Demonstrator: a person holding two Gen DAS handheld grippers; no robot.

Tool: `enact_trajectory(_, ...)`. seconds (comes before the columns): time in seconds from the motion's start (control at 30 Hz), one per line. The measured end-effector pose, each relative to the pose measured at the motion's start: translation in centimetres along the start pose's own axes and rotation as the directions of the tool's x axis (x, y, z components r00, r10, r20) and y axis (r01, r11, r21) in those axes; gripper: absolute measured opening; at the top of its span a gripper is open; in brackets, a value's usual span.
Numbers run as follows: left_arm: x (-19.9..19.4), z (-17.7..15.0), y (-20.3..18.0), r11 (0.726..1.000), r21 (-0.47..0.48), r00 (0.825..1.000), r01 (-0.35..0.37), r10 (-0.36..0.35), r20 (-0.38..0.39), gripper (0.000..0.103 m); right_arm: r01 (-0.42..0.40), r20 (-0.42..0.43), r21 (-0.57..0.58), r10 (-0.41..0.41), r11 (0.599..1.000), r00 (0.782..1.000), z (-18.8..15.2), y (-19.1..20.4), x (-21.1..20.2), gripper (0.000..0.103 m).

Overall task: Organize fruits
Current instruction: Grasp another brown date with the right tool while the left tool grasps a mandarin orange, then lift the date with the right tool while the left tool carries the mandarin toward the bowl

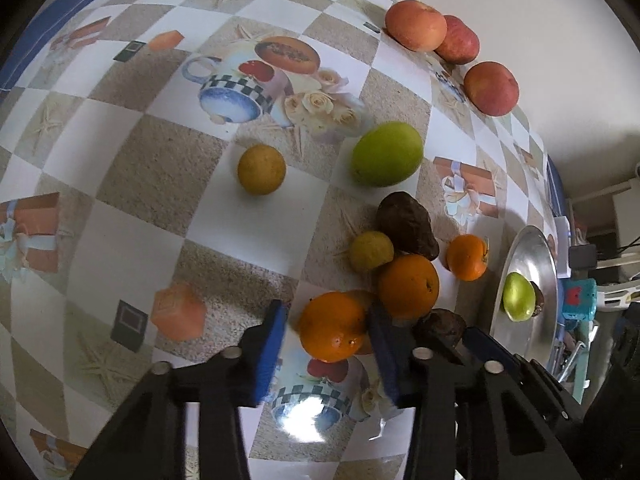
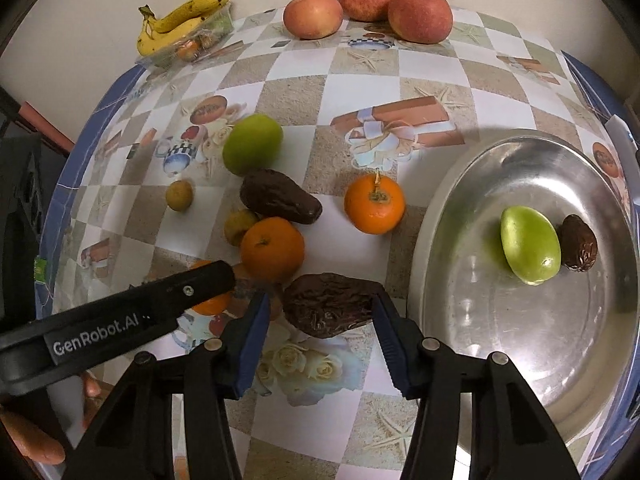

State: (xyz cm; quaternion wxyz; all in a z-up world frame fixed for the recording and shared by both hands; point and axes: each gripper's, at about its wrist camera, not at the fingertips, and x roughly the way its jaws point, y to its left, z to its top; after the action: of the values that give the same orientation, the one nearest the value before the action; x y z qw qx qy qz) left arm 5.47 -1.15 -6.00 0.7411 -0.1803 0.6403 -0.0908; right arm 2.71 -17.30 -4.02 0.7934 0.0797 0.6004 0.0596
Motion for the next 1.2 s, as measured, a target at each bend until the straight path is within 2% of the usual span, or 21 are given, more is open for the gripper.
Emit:
enact_trajectory(0.03, 0.1, 0.0, 0.0, 1.0, -0.001, 1.0, 0.01, -0.01, -0.004, 0.037, 0.003, 0.001, -0.001, -0.003, 1.0, 1.0, 0.0, 0.0, 0.0, 0.055)
enact_trajectory(0.17, 0.2, -0.1, -0.3, 1.0, 0.015, 1.0, 0.0, 0.0, 0.002, 0.037, 0.017, 0.007, -0.011, -0.017, 1.0, 1.0, 0.0, 0.1, 0.1, 0.055)
enact_trajectory(0.7, 0.0, 0.1, 0.3, 0.999, -0.04, 1.0, 0.027, -0.027, -0.004, 0.037, 0.031, 0.007, -0.064, -0.031, 0.997, 1.0, 0.1, 0.4, 0.2, 0.055)
enact_trajectory(0.9, 0.0, 0.1, 0.3, 0.999, -0.038, 1.0, 0.025, -0.025, -0.004, 0.037, 0.087, 0.009, -0.126, -0.086, 0.988, 0.996, -0.1, 1.3, 0.5, 0.055)
enact_trajectory(1.0, 0.0, 0.1, 0.3, 0.999, -0.04, 1.0, 0.025, -0.025, -0.005, 0.037, 0.117, 0.014, -0.151, -0.117, 0.982, 0.993, -0.1, 1.6, 0.7, 0.052)
enact_trajectory(1.2, 0.0, 0.1, 0.3, 0.999, -0.041, 1.0, 0.023, -0.023, -0.004, 0.037, 0.067, 0.015, -0.098, -0.066, 0.993, 0.998, 0.2, 0.8, 0.2, 0.048)
